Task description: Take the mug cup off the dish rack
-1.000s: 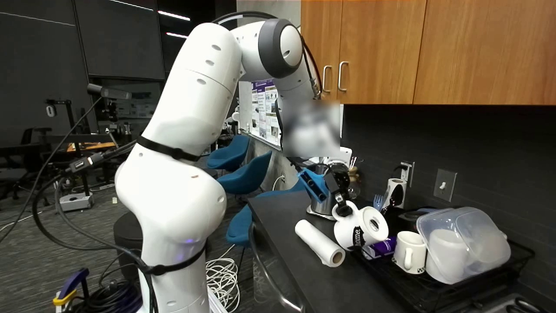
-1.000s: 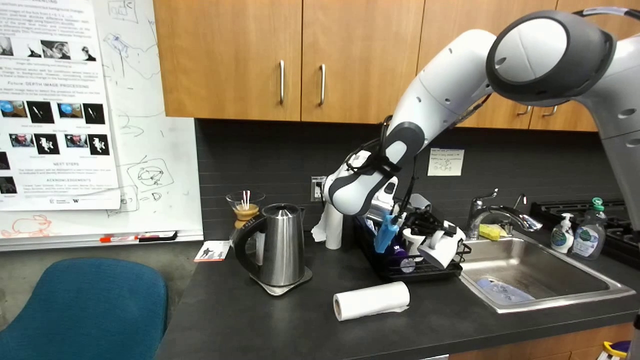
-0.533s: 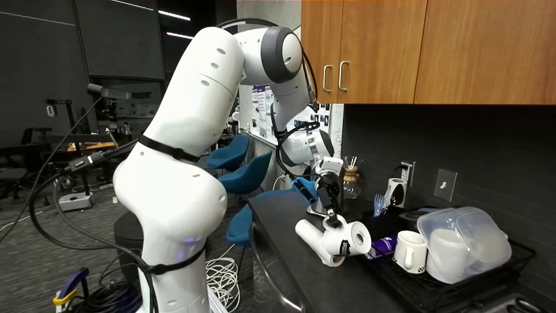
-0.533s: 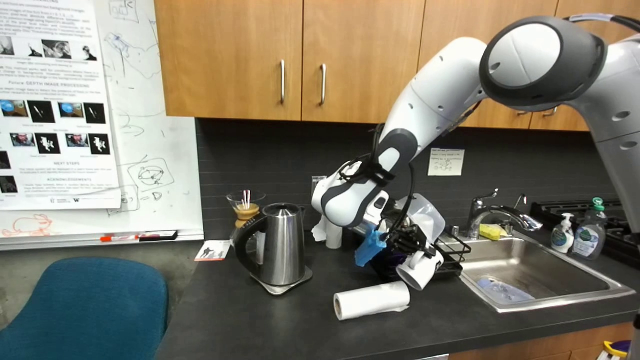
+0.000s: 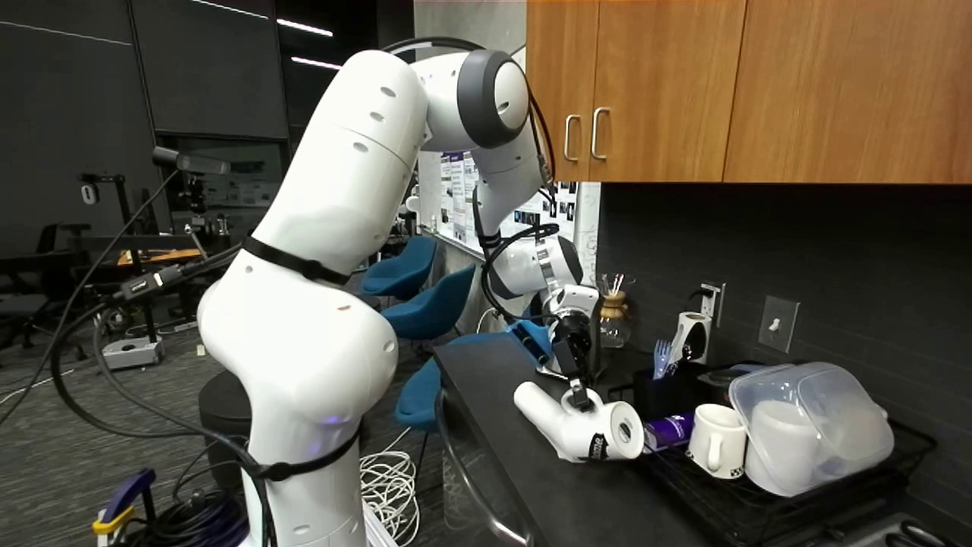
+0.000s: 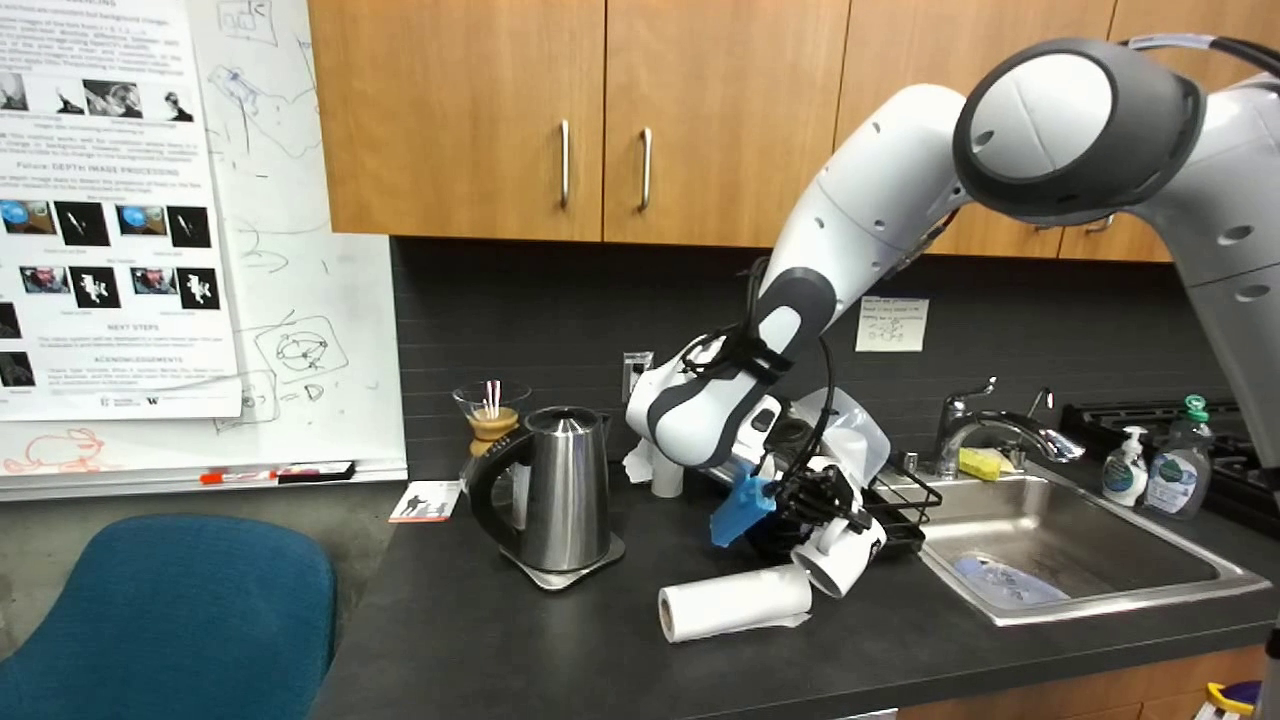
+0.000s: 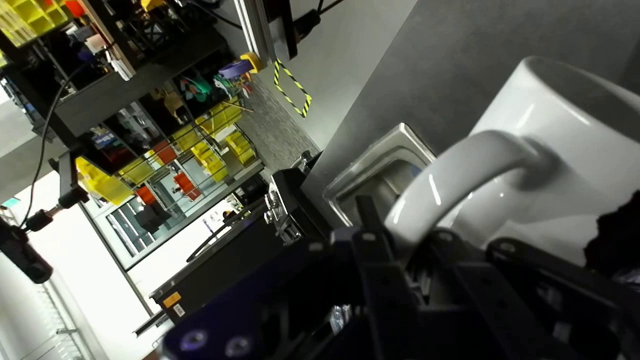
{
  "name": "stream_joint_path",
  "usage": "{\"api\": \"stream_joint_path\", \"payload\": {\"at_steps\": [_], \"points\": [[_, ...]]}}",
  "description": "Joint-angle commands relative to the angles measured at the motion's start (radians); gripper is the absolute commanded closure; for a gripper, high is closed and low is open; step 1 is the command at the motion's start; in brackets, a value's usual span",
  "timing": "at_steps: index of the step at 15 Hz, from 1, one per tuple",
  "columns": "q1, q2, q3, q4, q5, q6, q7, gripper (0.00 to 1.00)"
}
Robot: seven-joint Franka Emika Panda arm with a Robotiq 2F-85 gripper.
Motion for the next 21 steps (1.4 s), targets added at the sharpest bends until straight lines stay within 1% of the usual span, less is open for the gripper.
{"api": "stream_joint_path", "payload": {"at_steps": [1, 6, 13, 21], "points": [[-0.005, -0.011, -0.026, -0.002, -0.013, 0.057, -0.034, 0.96], [-0.022, -0.004, -0.048, -0.02, -0.005, 0.139, -0.084, 0.96], [-0.04, 0.007, -0.071, -0.033, 0.01, 0.176, -0.152, 0.96], [-0.048, 0.017, -0.093, -0.025, 0.006, 0.178, -0.227, 0.96]]}}
